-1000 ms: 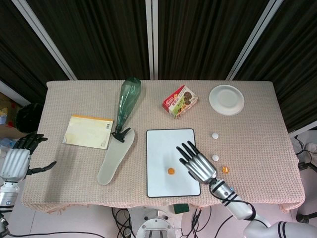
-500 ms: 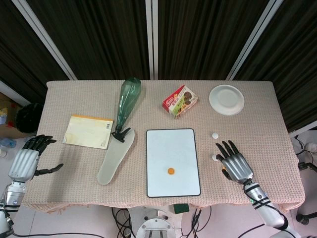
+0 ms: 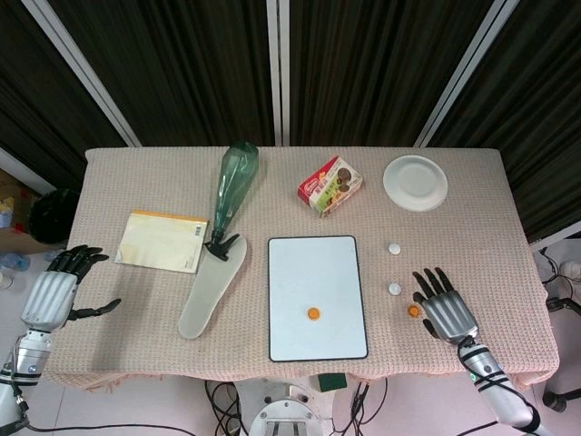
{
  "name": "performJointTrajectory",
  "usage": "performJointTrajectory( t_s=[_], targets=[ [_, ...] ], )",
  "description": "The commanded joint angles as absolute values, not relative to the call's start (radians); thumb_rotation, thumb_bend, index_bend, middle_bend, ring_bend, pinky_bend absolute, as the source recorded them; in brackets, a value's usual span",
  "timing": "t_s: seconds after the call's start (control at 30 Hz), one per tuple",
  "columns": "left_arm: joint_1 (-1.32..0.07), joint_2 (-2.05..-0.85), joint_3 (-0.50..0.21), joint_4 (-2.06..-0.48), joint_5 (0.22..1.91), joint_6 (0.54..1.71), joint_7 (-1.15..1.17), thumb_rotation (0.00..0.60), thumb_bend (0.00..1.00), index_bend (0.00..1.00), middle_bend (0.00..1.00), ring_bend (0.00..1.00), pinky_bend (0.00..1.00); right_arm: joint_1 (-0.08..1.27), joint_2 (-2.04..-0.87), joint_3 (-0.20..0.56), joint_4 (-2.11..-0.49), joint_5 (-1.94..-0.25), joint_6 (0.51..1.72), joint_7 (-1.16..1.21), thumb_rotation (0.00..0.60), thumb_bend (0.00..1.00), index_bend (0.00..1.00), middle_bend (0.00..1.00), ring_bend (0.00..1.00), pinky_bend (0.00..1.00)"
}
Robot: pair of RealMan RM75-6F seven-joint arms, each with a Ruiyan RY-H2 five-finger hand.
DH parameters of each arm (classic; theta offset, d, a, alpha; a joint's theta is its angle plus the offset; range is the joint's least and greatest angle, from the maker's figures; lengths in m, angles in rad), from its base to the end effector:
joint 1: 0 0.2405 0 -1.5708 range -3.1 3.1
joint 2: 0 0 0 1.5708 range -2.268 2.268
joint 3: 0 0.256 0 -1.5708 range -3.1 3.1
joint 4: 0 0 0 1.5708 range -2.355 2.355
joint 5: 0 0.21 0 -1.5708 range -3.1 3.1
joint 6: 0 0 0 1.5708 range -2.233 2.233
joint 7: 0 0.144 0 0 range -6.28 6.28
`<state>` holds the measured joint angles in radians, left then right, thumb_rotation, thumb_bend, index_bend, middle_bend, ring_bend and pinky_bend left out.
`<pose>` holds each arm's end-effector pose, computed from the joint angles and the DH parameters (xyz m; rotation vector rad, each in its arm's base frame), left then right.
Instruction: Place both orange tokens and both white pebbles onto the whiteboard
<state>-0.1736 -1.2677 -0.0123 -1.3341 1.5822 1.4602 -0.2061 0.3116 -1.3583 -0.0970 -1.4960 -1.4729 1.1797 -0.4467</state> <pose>-0.3279 0.2055 0.1240 -1.5035 -0.9266 -1.0188 -0.2912 -0.2056 0.0328 1.9214 -0.7264 0.5501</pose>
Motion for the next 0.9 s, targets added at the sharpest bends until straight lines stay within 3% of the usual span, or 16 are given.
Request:
performJointTrajectory(
  t_s=[0.03, 0.9],
  targets=[
    [-0.173, -1.265, -0.013, -1.338, 1.581, 1.462, -0.201, 0.345, 0.09, 0.26, 0.21, 0.13, 0.19, 0.313, -1.373, -0.089, -1.480, -1.467, 1.170, -0.447, 0.600, 0.30, 0.40, 0.03, 0.00, 0.00],
    [-0.174, -1.255, -0.008, -1.342, 1.573, 1.452, -0.201, 0.350, 0.09, 0.26, 0.21, 0.13, 0.19, 0.308, -1.415, -0.069, -1.446, -1.503, 1.177, -0.423, 0.600, 0.34, 0.53, 0.05, 0.00, 0.00]
  ],
)
